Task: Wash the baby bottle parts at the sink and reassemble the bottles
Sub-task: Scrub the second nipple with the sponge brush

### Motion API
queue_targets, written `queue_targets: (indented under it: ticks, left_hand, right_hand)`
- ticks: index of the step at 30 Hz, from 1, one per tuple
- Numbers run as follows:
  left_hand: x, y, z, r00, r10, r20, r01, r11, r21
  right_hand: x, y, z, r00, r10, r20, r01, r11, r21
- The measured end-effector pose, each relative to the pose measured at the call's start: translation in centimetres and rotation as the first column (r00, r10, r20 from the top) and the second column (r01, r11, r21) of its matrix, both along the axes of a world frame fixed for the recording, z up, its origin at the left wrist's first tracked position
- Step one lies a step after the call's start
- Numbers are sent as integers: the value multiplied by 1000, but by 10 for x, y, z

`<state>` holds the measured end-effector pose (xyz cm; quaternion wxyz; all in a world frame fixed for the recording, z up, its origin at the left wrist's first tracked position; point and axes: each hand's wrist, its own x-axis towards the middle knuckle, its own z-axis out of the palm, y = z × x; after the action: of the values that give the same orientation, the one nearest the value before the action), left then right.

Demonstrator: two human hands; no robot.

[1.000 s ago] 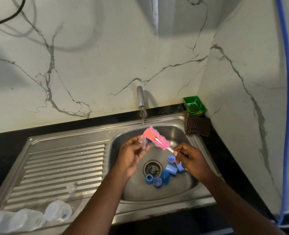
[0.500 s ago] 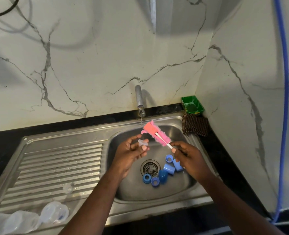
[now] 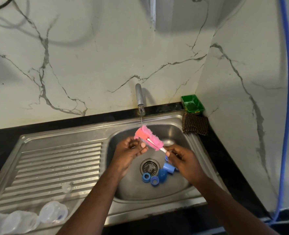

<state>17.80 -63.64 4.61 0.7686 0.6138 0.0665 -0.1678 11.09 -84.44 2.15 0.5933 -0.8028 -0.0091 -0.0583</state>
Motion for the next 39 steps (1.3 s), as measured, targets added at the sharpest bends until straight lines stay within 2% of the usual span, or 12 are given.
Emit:
queue_targets:
  ticks: [3,8,13,18,21,24,26,29,34,39]
  left_hand:
    - [-6,-9,-2,996,-82,-39,83,997,11]
    - [1,-1,0,995,-16,-102,5,994,-105]
    - [-9,-14,-5,987,-143,-68,144,989,13]
    - [4,-2,-1,994,-61,-93,58,998,-26]
    - [5,-7,0,989,-96,-111,93,995,-32]
    - [0,-23,1,981,-18,-195,-26,975,-221]
    - [2,-25,3,953,62,-296,-181,901,-393]
    - [6,-23,1,922,135,-362,-309,820,-481]
    - [-8,-36,-2,966,31,-255,-131,914,-383]
    - [-12,-47,-6,971,-48,-236,-48,922,-385]
  right_hand:
    - [7,7,3,1000,8,18,-8,1000,6]
    - [5,-4,-5,1000,-19,-18,19,1000,-6]
    - [12,5,-3,1000,-13,7,12,1000,3]
    - [8,-2,-6,999,-35,-12,35,999,19]
    - [13,2,-3,999,-43,-3,43,999,6]
    - [19,13,-1,995,-97,8,97,995,13]
    - [15,13,-6,994,-113,-1,113,993,34]
    - [8,11,-11,995,-103,-9,103,993,55]
    - [16,13,-3,992,-124,18,123,992,41]
    - [8,-6,-3,978,-210,-8,210,978,-7]
